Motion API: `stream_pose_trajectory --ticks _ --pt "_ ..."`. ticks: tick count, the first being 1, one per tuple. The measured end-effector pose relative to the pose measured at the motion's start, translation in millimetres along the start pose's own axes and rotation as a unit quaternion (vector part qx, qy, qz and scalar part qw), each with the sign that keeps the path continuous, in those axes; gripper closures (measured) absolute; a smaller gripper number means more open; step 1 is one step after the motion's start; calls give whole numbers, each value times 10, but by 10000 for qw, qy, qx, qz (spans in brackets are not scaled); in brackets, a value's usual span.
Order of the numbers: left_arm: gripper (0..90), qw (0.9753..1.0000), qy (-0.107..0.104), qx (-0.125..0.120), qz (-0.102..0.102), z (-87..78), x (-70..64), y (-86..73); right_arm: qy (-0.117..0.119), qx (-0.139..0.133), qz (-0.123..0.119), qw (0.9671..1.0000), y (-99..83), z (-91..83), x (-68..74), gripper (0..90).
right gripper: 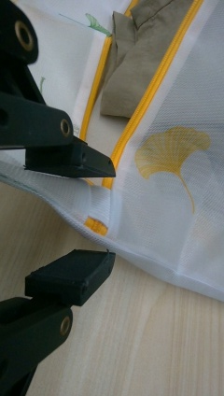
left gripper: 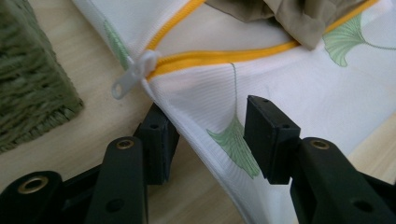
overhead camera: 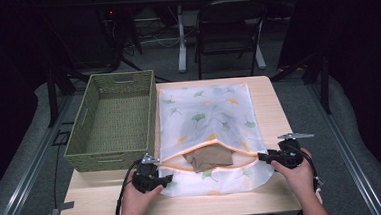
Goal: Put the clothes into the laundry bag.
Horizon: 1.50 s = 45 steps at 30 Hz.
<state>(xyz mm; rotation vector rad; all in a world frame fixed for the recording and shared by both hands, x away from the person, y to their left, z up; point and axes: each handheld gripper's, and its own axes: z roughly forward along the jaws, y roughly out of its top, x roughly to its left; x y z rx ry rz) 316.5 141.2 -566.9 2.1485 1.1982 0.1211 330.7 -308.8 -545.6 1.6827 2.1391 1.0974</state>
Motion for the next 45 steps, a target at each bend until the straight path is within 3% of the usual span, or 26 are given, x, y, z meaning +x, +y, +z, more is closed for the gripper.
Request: stream_pose_trajectory --ticks 11,19,29,33,45 --pt "575 9993 260 -256 -4 32 -45 59 -7 62 9 10000 106 43 30 558" --pt "689 9989 354 -305 61 51 -47 70 -121 136 -153 9997 79 67 52 671" --pt "815 9986 458 -216 147 47 -70 85 -66 179 -491 9986 100 22 131 780" --pt "862 9985 474 -200 169 25 -81 112 -154 205 -617 9978 125 1 180 799" --pt "882 9971 584 95 468 -33 -168 296 -355 401 -1153 9919 253 -55 305 814"
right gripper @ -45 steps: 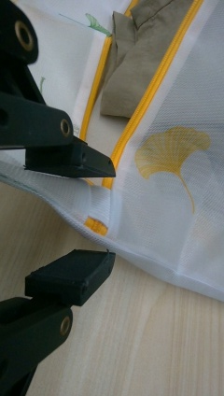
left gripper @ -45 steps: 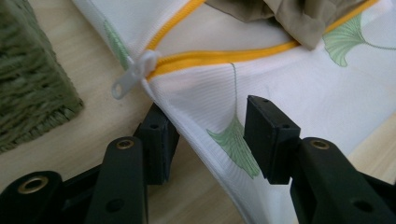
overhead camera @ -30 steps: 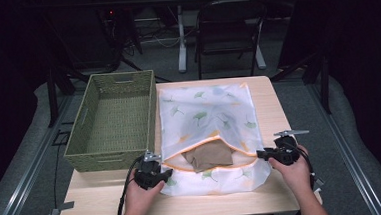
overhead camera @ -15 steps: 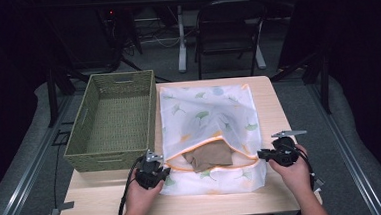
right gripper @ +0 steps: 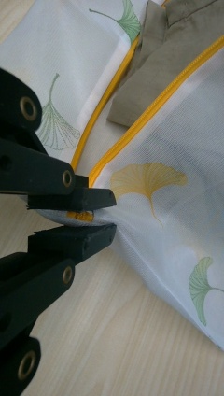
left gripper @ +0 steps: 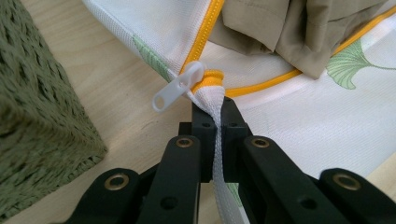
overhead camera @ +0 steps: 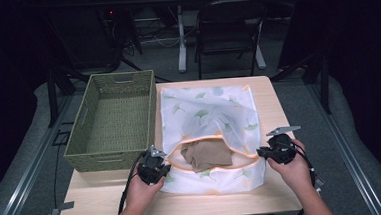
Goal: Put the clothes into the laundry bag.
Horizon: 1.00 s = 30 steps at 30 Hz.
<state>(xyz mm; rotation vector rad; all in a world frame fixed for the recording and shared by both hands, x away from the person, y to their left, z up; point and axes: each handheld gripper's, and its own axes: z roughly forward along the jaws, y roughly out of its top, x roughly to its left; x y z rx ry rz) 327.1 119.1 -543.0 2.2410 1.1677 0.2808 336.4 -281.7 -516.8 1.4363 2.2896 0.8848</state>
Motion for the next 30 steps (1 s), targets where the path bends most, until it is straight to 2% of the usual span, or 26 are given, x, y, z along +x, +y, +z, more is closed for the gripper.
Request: stream_pose_trajectory --ticks 5,10,11,20,23,24,26,30 --pt "883 9999 -41 129 94 -63 13 88 -41 82 -195 9998 88 -66 34 815" --pt "882 9995 -226 228 -21 -138 64 195 -15 136 -250 9996 181 -116 48 815" --pt "883 9993 -266 274 8 -159 77 223 -5 141 -267 9995 196 -119 50 816" --pt "882 9985 -238 488 116 -271 88 413 -73 407 -532 9977 345 -169 69 818" --pt "882 9984 -274 485 100 -332 106 488 -79 403 -543 9977 390 -188 63 818" --pt "882 9986 -293 437 0 -340 104 502 -79 392 -535 9978 409 -195 55 818" --pt "882 9985 -328 444 -28 -373 133 547 -42 421 -533 9977 440 -210 37 818" --pt "882 9982 -298 512 -45 -413 182 626 -34 415 -509 9978 502 -239 16 818"
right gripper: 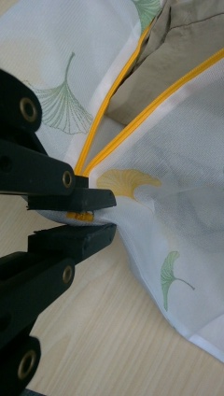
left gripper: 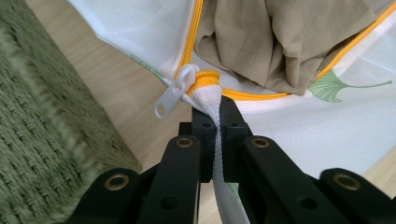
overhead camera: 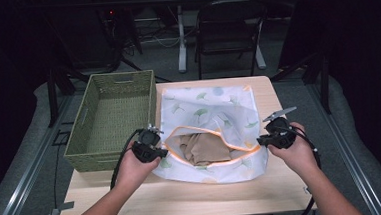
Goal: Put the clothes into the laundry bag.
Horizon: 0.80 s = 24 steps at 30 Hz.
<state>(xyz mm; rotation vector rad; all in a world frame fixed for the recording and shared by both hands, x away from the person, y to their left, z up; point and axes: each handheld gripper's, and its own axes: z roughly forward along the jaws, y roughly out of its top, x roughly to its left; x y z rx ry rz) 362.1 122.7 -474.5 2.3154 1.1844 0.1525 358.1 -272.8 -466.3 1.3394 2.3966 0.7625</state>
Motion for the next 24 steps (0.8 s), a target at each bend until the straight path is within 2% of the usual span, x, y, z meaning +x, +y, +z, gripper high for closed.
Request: stream_pose_trajectory --ticks 6,13,24 --pt "882 9999 -51 102 -73 -31 73 88 73 50 4 10000 87 -48 -46 817" --pt "882 9998 -71 141 -74 -107 113 210 18 140 -58 9999 202 -87 -87 817" --pt "883 9998 -64 179 -20 -204 164 384 27 61 -9 10000 392 -142 -186 818"
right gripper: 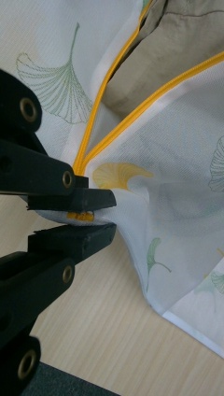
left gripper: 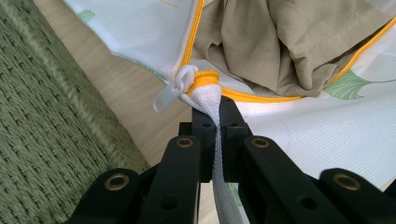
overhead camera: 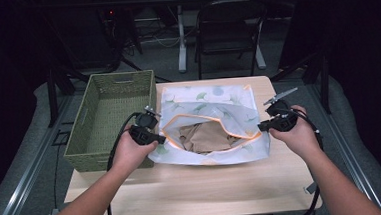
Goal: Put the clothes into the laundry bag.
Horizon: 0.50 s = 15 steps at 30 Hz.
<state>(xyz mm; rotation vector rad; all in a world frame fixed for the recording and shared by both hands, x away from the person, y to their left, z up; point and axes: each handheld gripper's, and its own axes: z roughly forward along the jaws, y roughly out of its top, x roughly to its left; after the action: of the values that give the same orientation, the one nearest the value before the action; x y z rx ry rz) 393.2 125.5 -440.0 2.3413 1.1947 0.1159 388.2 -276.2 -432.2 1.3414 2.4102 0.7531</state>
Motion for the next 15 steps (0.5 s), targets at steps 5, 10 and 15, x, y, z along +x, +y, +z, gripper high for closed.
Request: stream_pose_trajectory --ticks 5,10,15 --pt "883 10000 -2 19 -22 -26 40 65 -61 55 -77 9999 62 -5 -14 819" --pt "883 10000 35 23 -57 -78 80 129 -116 32 -89 9999 134 -31 -22 820" --pt "883 10000 42 33 -50 -113 103 169 -109 1 -89 9999 203 -63 -45 820"
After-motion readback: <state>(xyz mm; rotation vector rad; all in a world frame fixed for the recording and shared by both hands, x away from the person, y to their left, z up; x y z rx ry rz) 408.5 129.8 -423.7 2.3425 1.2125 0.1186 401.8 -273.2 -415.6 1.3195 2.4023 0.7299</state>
